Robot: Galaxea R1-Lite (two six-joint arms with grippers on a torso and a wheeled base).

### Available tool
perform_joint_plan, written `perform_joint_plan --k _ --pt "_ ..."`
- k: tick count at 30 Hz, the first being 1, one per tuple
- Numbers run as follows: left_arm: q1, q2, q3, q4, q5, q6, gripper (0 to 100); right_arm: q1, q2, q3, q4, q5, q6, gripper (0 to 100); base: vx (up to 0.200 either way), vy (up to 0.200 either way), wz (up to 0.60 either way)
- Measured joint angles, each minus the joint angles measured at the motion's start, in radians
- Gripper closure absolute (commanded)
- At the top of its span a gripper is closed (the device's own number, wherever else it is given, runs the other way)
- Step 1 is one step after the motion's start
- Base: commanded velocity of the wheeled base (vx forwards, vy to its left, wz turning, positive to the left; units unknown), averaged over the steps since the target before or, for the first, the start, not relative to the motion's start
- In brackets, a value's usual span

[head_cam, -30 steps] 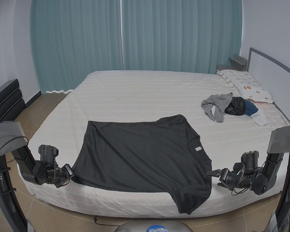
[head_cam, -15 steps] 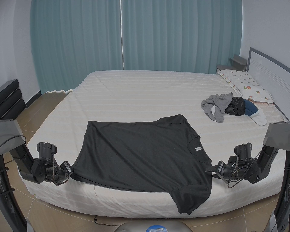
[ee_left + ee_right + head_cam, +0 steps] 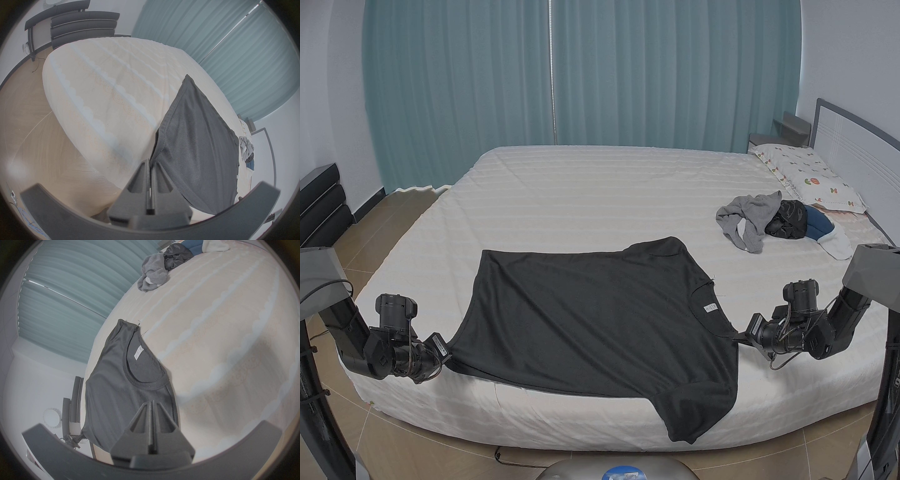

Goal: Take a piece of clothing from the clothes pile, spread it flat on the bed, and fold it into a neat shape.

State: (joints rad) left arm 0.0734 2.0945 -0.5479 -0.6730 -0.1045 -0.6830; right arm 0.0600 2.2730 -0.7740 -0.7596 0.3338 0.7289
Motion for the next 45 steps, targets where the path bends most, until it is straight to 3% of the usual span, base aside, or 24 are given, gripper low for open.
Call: perform_joint_plan --k 3,4,18,19,25,30,45 --pt "0.0 0.0 0.0 0.0 0.0 0.0 100 -0.001 -0.006 -0.01 0.025 -0.006 -0.002 100 0.0 0.0 0.0" --pt "0.001 0.0 0.0 0.0 0.0 0.0 100 -0.001 -0.007 -0.009 0.027 -0.006 -0.006 0 0.0 0.0 0.0" --pt "0.0 0.0 0.0 0.0 -0.001 0.001 100 0.011 0.012 0.004 0.037 -0.006 -0.035 0 0.0 0.0 0.0" --pt "0.0 0.0 0.001 0.0 -0.002 0.001 100 0.011 0.016 0.001 0.037 -0.006 -0.035 100 0.0 0.0 0.0" --pt "0.001 0.0 0.0 0.001 -0.004 0.001 100 0.022 0.045 -0.03 0.037 -0.013 -0.038 100 0.0 0.0 0.0" --pt "0.001 0.0 0.0 0.001 -0.004 0.001 100 0.027 0.074 -0.063 0.039 -0.072 -0.049 100 0.0 0.0 0.0" --pt "0.003 0.0 -0.001 0.001 -0.006 0.001 100 0.017 0.073 -0.195 0.03 -0.133 -0.048 100 0.0 0.0 0.0"
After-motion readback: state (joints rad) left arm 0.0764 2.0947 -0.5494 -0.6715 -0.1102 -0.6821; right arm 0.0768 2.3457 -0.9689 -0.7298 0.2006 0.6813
